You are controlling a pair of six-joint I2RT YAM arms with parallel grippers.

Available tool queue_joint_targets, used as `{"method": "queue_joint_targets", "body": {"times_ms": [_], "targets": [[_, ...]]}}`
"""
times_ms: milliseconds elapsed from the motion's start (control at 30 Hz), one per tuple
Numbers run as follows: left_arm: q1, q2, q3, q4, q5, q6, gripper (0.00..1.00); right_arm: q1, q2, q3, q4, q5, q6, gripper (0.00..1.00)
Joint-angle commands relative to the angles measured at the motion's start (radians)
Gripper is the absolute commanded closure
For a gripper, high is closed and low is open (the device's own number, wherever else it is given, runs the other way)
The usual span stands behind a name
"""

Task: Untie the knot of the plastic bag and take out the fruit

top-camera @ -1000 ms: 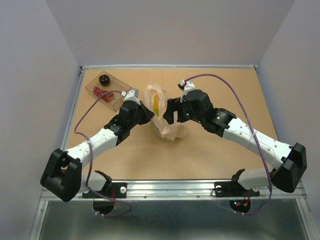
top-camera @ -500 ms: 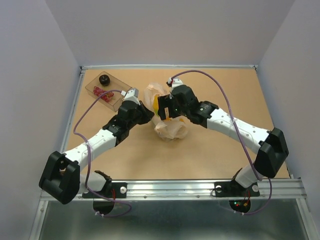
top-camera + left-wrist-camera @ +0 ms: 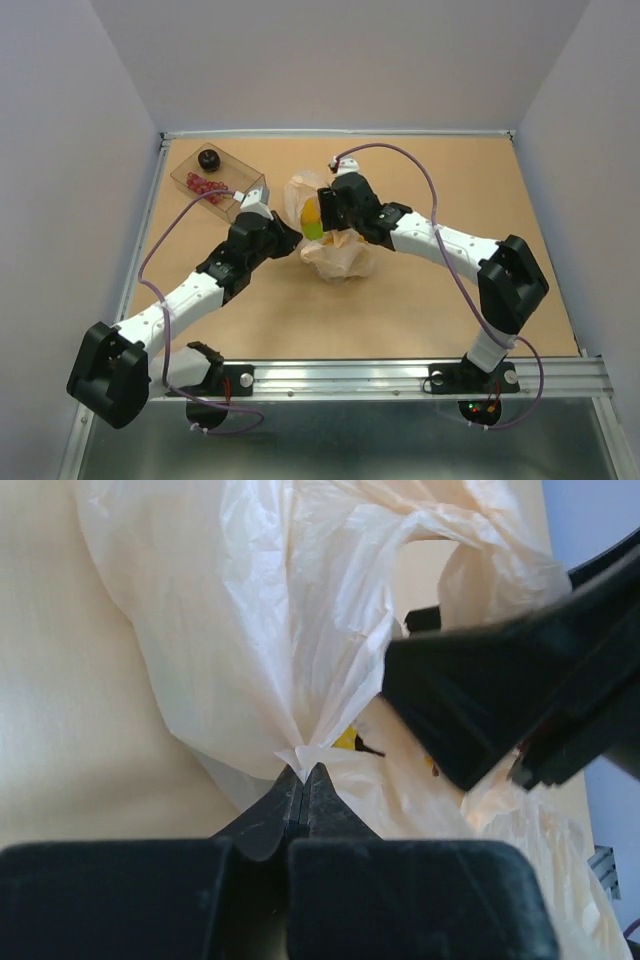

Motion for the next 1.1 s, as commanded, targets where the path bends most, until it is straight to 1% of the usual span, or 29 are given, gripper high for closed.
{"method": "queue_joint_targets", "body": {"times_ms": [0,67,133,167,200,233,300,367,433,467,500,567,600,667,767,900,967,1067], "targets": [[0.003,-0.059,-0.058,-0.025,-0.074,-0.04,1.0,-0.067,-0.008,-0.03,0.09,0.142,0.02,0.39],[0.011,-0.078,-0.075,-0.066,-0.1,-0.066,1.0,-0.109,-0.033,-0.064,0.088,0.188,0.046,0.4],[0.045,-0.101,-0.111,-0.081,-0.105,-0.1,1.0,-0.19,-0.082,-0.111,0.087,0.242,0.084,0.4],[0.077,-0.108,-0.123,-0.082,-0.094,-0.119,1.0,-0.219,-0.099,-0.125,0.087,0.25,0.101,0.4],[0.077,-0.115,-0.135,-0.082,-0.088,-0.119,1.0,-0.248,-0.114,-0.14,0.087,0.244,0.115,0.4],[0.106,-0.121,-0.15,-0.08,-0.084,-0.125,1.0,-0.294,-0.129,-0.15,0.084,0.235,0.124,0.4],[0.121,-0.125,-0.152,-0.077,-0.07,-0.114,1.0,-0.313,-0.159,-0.154,0.078,0.224,0.127,0.4],[0.129,-0.113,-0.137,-0.077,-0.07,-0.088,1.0,-0.315,-0.177,-0.141,0.065,0.184,0.112,0.4],[0.129,-0.099,-0.115,-0.077,-0.076,-0.073,1.0,-0.312,-0.194,-0.134,0.062,0.095,0.109,0.39],[0.131,-0.083,-0.106,-0.075,-0.074,-0.058,1.0,-0.312,-0.203,-0.13,0.062,0.054,0.083,0.37],[0.131,-0.073,-0.097,-0.072,-0.064,-0.05,1.0,-0.31,-0.226,-0.113,0.056,-0.023,0.071,0.36],[0.129,-0.063,-0.069,-0.054,-0.044,-0.024,1.0,-0.283,-0.254,-0.095,0.036,-0.089,0.023,0.34],[0.129,-0.064,-0.056,-0.045,-0.024,-0.016,1.0,-0.248,-0.281,-0.066,0.023,-0.109,0.009,0.3],[0.131,-0.072,-0.045,-0.025,-0.007,0.01,1.0,-0.218,-0.301,-0.032,-0.022,-0.153,-0.026,0.26],[0.129,-0.076,-0.02,-0.019,-0.005,0.038,1.0,-0.155,-0.32,0.039,-0.071,-0.19,-0.041,0.26],[0.129,-0.07,-0.002,-0.013,-0.002,0.081,1.0,-0.066,-0.285,0.099,-0.1,-0.27,-0.031,0.27],[0.129,-0.062,0.0,-0.006,-0.002,0.088,1.0,-0.045,-0.243,0.099,-0.108,-0.307,-0.017,0.27],[0.128,-0.053,-0.003,0.003,-0.016,0.091,1.0,0.001,-0.214,0.053,-0.128,-0.344,0.003,0.33]]}}
